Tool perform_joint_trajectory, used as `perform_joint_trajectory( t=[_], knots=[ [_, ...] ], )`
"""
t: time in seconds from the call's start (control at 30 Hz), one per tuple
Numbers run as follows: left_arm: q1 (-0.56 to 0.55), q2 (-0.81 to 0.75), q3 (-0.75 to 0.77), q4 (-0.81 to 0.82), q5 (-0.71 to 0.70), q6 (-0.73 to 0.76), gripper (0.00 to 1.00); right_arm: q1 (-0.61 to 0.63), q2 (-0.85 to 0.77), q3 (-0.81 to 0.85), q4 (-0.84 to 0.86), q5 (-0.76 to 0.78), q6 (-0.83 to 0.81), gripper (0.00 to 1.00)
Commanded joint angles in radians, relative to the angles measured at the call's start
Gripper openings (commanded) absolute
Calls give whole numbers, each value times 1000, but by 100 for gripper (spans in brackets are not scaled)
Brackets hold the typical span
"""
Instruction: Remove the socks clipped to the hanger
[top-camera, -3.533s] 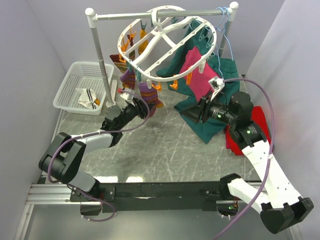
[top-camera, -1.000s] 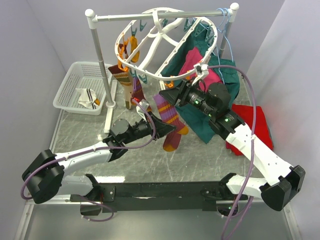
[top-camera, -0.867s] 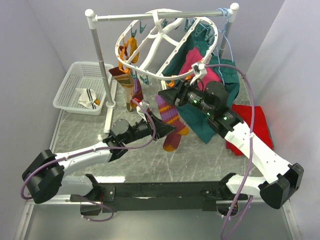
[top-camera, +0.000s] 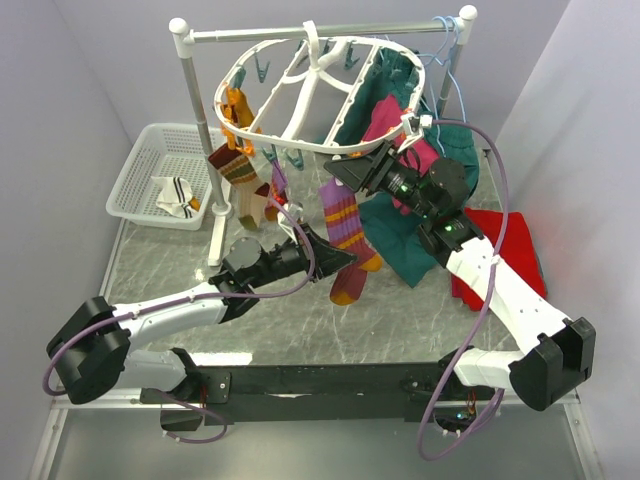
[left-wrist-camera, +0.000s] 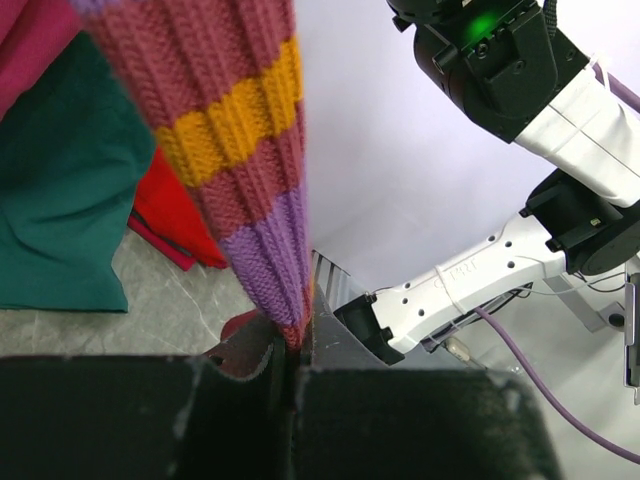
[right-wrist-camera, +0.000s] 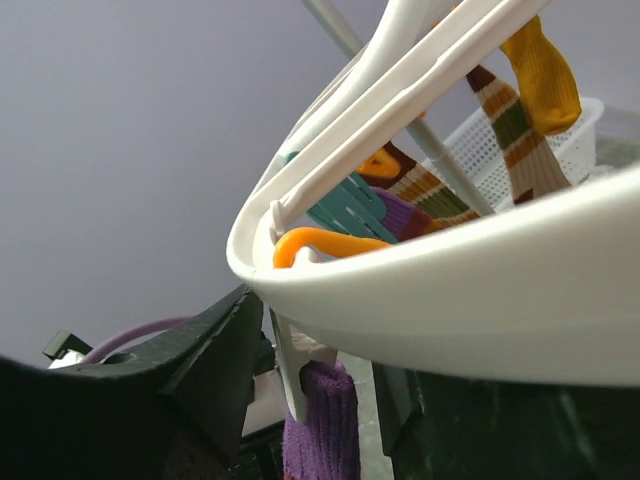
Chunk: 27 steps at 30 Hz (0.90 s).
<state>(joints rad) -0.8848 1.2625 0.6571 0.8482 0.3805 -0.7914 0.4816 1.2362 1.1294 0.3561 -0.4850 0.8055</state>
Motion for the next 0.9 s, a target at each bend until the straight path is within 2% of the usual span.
perform_joint_trajectory(
  t=[0.0,0.1,0.3,0.43,0.6,0.7,0.73,0.77,0.83,0.87],
  knots=[
    [-14,11,35,34,37,-11,1,-5,9,1,90,-37,50,52],
    [-16,8,35,29,38,-9,1,-5,11,7,73,-38,40,47],
    [-19,-5,27,12,26,1,1,-6,8,3,53,-33,23,21],
    [-17,-9,15,-1,21,1,1,-9,11,4,29,-29,1,0],
    [-17,-61,-46,-50,-18,12,1,-23,6,7,-6,-30,-32,0],
    [-7,-129,-59,-234,-153,35,1,-28,-1,18,-61,-12,-83,0],
    [3,-149,-56,-373,-245,35,1,-29,-7,23,-78,6,-98,0],
    [16,-190,-47,-438,-279,20,1,-29,-14,24,-112,17,-114,0],
    [91,-268,-45,-593,-327,-6,1,-32,-23,33,-143,37,-163,0],
    [127,-300,-51,-621,-339,-28,1,-35,-23,36,-172,48,-176,0]
  ],
)
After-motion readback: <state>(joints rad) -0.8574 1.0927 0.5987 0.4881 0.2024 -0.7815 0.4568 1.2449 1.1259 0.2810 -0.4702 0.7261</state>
